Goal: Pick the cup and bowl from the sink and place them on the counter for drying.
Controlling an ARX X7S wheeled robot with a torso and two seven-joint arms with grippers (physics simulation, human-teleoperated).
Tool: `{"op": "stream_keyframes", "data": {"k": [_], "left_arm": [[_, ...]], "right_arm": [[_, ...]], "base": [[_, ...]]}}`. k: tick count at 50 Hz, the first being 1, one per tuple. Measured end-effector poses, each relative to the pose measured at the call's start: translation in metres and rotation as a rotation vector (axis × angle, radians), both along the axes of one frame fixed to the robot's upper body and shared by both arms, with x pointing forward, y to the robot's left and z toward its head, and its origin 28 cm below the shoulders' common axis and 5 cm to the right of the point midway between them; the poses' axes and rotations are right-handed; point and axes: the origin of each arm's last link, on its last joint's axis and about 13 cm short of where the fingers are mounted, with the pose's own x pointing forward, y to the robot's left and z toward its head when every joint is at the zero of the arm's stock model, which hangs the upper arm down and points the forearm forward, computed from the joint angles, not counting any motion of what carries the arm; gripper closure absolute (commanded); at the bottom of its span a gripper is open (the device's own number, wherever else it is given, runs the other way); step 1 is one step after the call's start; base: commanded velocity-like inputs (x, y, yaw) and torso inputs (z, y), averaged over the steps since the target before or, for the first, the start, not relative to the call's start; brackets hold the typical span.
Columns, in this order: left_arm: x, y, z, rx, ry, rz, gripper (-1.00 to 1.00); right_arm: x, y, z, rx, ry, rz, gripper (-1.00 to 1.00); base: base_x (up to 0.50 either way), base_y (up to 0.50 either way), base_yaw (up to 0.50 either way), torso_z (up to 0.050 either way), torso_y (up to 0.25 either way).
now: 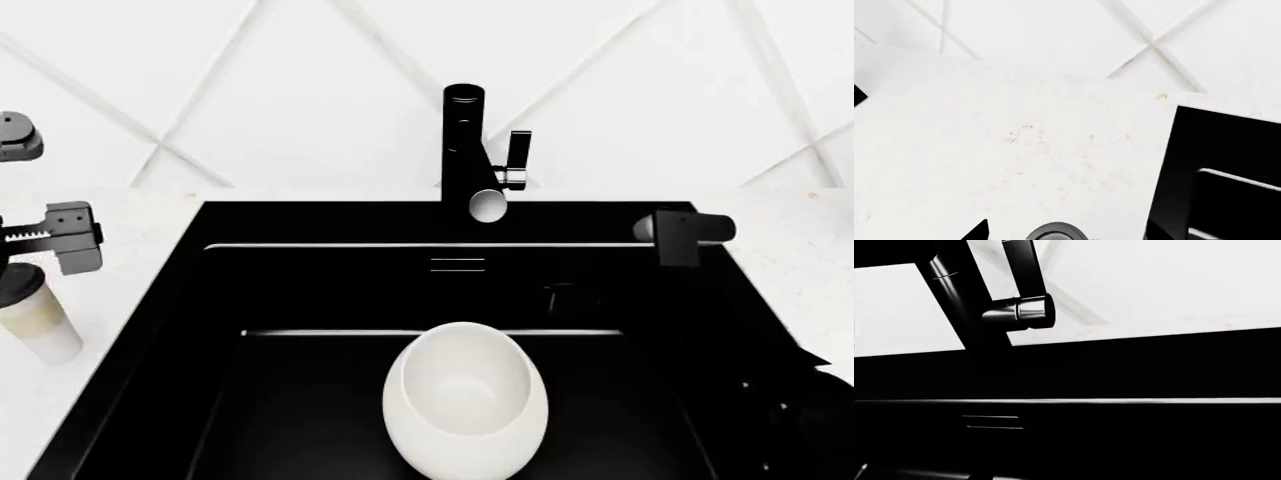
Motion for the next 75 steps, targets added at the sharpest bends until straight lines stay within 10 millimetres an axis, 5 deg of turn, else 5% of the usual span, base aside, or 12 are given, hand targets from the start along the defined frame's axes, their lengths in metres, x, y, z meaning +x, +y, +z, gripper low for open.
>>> {"op": "stream_keyframes", "data": {"k": [20, 44, 75], "left_arm": [[0.012, -0.041, 0.023, 0.028, -0.167, -0.335, -1.0], [0.023, -0.07, -0.006, 0.022, -0.181, -0.611, -1.0], [0.014, -0.078, -0.01, 0.009, -0.217, -0.66, -1.0]], "right_arm": [[0.004, 0.004, 0.018, -0.09, 0.086, 0.069, -1.0], [0.008, 0.026, 0.048, -0.224, 0.305, 0.226, -1.0], [0.046, 0.048, -0.002, -0.301, 0.502, 0.308, -1.0]], "base": [[0.0, 0.0, 0.0, 0.0, 0.0], [0.0, 0.0, 0.0, 0.0, 0.0], [0.0, 0.0, 0.0, 0.0, 0.0]]}}
